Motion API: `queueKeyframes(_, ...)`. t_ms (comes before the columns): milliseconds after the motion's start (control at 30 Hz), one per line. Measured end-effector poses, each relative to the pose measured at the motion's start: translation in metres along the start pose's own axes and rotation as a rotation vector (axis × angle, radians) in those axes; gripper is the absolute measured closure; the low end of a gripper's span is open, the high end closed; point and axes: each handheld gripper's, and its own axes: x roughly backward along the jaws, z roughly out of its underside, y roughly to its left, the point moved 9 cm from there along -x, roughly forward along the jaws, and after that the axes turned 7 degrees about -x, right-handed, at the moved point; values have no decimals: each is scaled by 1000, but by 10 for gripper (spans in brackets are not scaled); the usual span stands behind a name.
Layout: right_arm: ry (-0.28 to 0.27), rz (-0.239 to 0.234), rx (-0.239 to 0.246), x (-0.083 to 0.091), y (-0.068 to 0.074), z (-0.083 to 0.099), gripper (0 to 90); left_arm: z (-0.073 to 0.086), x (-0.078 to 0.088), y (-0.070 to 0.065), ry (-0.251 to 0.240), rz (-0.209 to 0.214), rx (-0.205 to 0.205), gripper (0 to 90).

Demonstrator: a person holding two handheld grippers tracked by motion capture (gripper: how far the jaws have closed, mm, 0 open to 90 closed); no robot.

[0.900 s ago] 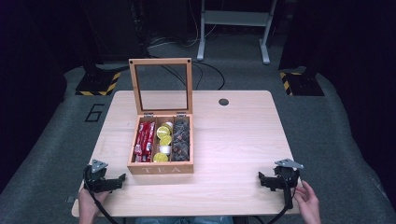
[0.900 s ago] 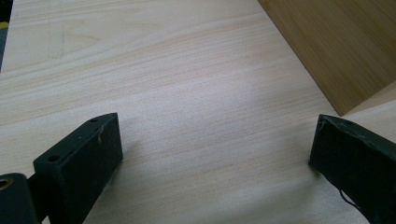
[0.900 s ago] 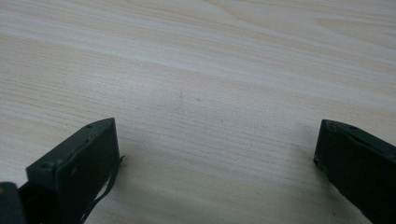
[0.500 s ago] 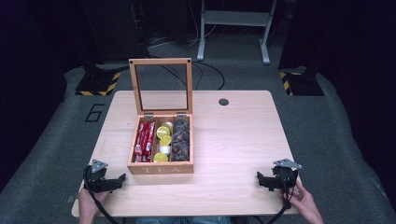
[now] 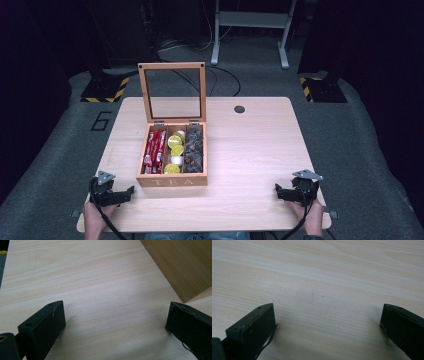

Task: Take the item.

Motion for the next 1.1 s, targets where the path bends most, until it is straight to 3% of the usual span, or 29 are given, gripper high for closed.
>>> queueKeyframes(233, -3, 13, -7, -2, -1, -2, 0, -5, 3, -1, 2, 18, -2, 33)
queueKeyframes(600, 3, 20, -9, -2, -2, -2, 0, -40, 22, -8, -41, 42, -36, 22)
queueKeyframes(1100, 1, 14, -12, -2, -1, -2, 2, -82, 44, -4, -109, 14, -67, 15)
